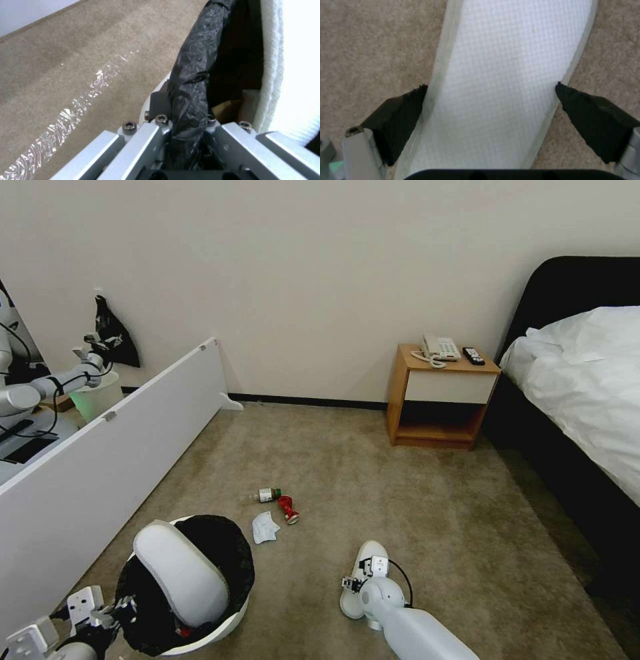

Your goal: Pick up the trash bin and place the garbage on the floor into it.

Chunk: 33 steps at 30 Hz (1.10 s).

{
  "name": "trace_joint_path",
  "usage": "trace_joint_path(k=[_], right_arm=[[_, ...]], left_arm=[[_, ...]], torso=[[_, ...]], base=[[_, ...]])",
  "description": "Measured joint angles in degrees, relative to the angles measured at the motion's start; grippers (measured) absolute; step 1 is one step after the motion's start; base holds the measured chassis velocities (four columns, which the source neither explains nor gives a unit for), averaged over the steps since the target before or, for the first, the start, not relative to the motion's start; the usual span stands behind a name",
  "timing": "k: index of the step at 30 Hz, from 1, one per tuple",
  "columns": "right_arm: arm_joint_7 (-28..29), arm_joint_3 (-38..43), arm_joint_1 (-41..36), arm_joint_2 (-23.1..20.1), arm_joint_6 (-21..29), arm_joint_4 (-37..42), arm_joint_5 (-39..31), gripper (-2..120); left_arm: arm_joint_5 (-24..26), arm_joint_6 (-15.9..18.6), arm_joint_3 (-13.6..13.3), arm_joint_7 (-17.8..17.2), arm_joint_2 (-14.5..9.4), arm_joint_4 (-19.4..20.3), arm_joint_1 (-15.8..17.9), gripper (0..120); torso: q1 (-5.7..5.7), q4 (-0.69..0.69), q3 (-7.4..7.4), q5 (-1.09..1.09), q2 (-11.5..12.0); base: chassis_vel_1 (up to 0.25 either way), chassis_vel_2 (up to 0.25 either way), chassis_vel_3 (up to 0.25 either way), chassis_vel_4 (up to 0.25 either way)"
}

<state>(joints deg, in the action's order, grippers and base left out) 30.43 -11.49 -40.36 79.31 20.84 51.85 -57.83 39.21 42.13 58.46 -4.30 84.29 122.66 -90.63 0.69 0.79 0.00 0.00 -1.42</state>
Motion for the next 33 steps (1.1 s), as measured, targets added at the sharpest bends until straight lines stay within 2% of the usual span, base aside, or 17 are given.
trace_joint_path(k=[17, 22, 24, 25, 27, 31, 33], right_arm=[[-1.20, -0.79, 0.34, 0.86, -0.47, -2.47, 1.65, 92], [-1.14, -0.98, 0.29, 0.89, -0.47, -2.15, 1.69, 82], [-1.12, -1.14, 0.29, 0.91, -0.48, -2.00, 1.75, 73], [-1.12, -1.14, 0.29, 0.91, -0.48, -2.00, 1.75, 73], [-1.12, -1.26, 0.20, 0.80, -0.48, -1.62, 1.75, 64], [-1.12, -1.32, 0.09, 0.69, -0.48, -1.43, 1.77, 56], [-1.12, -1.41, -0.13, 0.52, -0.50, -1.16, 1.94, 48]], left_arm=[[-0.12, 0.00, -0.43, 0.02, -0.20, -0.87, 0.35, 2], [-0.32, 0.00, -0.65, 0.03, -0.11, -1.23, 0.66, 2], [-0.39, 0.01, -0.68, 0.03, -0.06, -1.41, 0.76, 2], [-0.39, 0.01, -0.68, 0.03, -0.06, -1.41, 0.76, 2], [-0.42, 0.01, -0.68, 0.03, -0.05, -1.50, 0.80, 2], [-0.45, 0.01, -0.66, 0.02, 0.00, -1.61, 0.87, 2], [-0.61, 0.01, -0.73, 0.00, 0.08, -1.74, 0.97, 2]], torso=[[0.00, 0.01, 0.00, -0.01, 0.00], [0.00, 0.03, 0.00, -0.04, 0.00], [0.00, 0.04, 0.00, -0.04, 0.00], [0.00, 0.04, 0.00, -0.04, 0.00], [0.00, 0.02, 0.00, -0.02, 0.00], [0.00, 0.01, 0.00, -0.01, 0.00], [0.00, 0.00, 0.00, -0.01, 0.00]], base=[[0.000, 0.000, 0.000, 0.000], [0.000, 0.000, 0.000, 0.000], [0.000, 0.000, 0.000, 0.000], [0.000, 0.000, 0.000, 0.000], [0.000, 0.000, 0.000, 0.000], [0.000, 0.000, 0.000, 0.000], [0.000, 0.000, 0.000, 0.000]])
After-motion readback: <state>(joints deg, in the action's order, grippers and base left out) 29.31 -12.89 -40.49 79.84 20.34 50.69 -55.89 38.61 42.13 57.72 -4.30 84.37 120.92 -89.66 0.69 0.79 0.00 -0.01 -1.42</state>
